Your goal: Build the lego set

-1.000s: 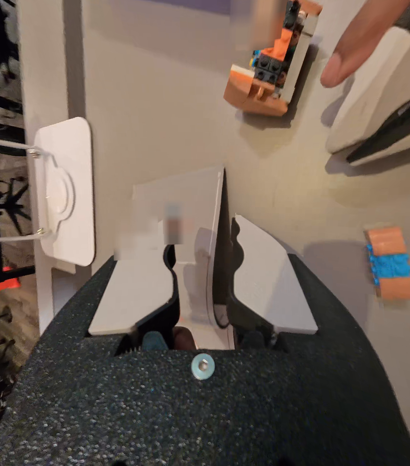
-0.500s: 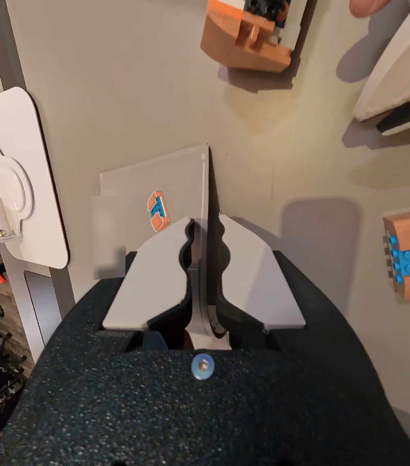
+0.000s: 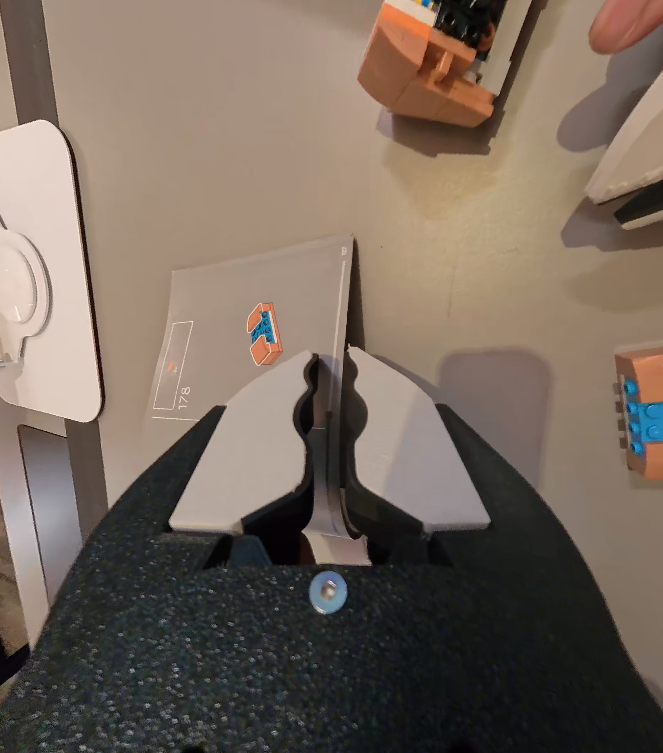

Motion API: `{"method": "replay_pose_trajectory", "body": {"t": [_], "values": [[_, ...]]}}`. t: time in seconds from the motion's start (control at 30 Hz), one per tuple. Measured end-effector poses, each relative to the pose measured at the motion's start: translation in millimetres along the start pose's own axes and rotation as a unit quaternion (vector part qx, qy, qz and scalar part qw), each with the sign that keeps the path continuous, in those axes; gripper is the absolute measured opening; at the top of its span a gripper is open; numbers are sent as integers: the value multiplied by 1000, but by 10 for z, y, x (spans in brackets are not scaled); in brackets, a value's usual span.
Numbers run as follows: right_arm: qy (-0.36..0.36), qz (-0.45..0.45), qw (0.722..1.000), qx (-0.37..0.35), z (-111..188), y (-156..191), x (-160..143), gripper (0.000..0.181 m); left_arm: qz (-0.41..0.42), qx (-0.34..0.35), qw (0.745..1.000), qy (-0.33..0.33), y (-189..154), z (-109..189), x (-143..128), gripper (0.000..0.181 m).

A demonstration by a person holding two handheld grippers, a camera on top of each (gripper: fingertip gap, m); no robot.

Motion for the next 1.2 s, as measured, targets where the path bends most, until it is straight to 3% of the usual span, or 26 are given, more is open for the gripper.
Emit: {"method": "replay_pose_trajectory", "body": {"t": [0.57, 0.73, 0.8, 0.93, 1.03, 1.2], "values": [[0, 2, 1000, 0, 4, -3, 3, 13, 50, -41, 998, -23, 37, 84, -65, 11], [0, 2, 1000, 0, 4, -5, 3, 13, 9, -16, 999, -30, 10, 124, -60, 20], [1, 3, 1000, 0, 0, -6, 3, 12, -20, 20, 999, -43, 19, 125, 31, 30], [2, 5, 1000, -1, -5, -7, 1, 11, -43, 86, 995, -22, 132, 71, 192, 31], [3, 6, 1000, -2, -4, -8, 0, 11, -43, 21, 999, -4, 45, -36, 205, 31], [2, 9, 1000, -2, 1, -7, -2, 10, -65, -5, 996, 60, -74, -146, 41, 22]]}}
Point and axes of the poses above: each gripper's, where its closed fingertips meet, z back along the fingers, x out of its top, y = z × x across the jaws, the point moved 7 cm from there along z, back along the fingers, and after that the axes turned 3 degrees about y, right-handed, at the moved point
